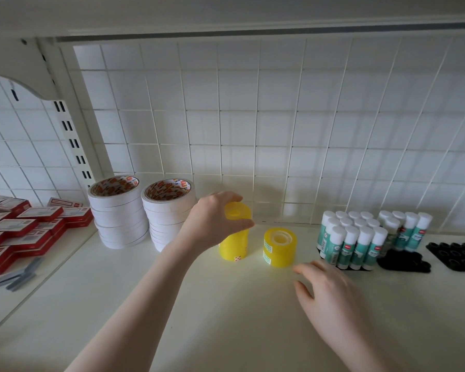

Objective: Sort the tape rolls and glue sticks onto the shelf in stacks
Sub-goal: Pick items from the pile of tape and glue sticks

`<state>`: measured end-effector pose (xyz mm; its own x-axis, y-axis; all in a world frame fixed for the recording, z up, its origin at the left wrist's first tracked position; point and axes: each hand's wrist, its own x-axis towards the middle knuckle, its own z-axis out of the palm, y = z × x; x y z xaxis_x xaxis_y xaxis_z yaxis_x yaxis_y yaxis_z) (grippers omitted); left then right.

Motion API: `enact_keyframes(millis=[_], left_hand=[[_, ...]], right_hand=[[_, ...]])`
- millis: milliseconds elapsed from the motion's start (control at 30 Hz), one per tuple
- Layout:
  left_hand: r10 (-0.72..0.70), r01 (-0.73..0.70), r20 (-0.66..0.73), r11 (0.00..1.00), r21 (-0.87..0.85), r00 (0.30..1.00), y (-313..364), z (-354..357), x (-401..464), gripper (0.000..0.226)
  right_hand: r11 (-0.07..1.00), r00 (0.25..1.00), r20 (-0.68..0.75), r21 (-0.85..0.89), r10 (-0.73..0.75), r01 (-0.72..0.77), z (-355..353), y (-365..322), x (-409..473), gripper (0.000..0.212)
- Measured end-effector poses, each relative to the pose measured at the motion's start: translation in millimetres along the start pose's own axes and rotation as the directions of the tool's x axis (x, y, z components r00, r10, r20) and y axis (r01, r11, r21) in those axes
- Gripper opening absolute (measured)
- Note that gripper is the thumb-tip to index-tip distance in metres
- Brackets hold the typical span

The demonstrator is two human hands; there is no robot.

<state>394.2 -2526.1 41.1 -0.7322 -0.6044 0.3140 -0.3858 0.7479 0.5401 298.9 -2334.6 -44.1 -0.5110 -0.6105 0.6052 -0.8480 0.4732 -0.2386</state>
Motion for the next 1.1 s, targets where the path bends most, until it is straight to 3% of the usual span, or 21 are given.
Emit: enact_keyframes(millis=[300, 433, 600, 700, 833, 1100], left_hand=[[-0.052, 0.053, -0.026, 0.998, 0.033, 0.998, 4, 8, 1, 0.054], [-0.054, 0.055, -0.023, 0.998, 0.006, 0.998, 3, 9, 0, 0.053], [0.062, -0.058, -0.051, 0.995, 0.080, 0.997, -2, 9, -11, 0.067], [0.151, -0.132, -0.095, 0.973, 0.189, 0.984, -2, 5, -26, 0.068], [0.221, -0.181, -0.127, 0.946, 0.270, 0.967, 2, 10, -59, 0.065], [0.135, -0.117, -0.045, 0.952, 0.282, 0.990, 52, 66, -114, 0.074]], right_hand=[[1.000, 0.997, 0.070, -0.011, 0.024, -0.023, -2, -1, 1, 0.036], [0.995, 0.985, 0.138, -0.025, 0.103, -0.101, -2, 1, -2, 0.026], [0.976, 0.976, 0.181, -0.197, 0.124, -0.088, -22, -1, 3, 0.016], [0.968, 0.963, 0.204, -0.211, 0.177, -0.133, -35, 4, 3, 0.018], [0.951, 0.980, 0.094, -0.272, 0.178, -0.147, -38, 29, -15, 0.031], [0.939, 0.980, -0.007, -0.284, 0.199, -0.193, -76, 113, -50, 0.037]])
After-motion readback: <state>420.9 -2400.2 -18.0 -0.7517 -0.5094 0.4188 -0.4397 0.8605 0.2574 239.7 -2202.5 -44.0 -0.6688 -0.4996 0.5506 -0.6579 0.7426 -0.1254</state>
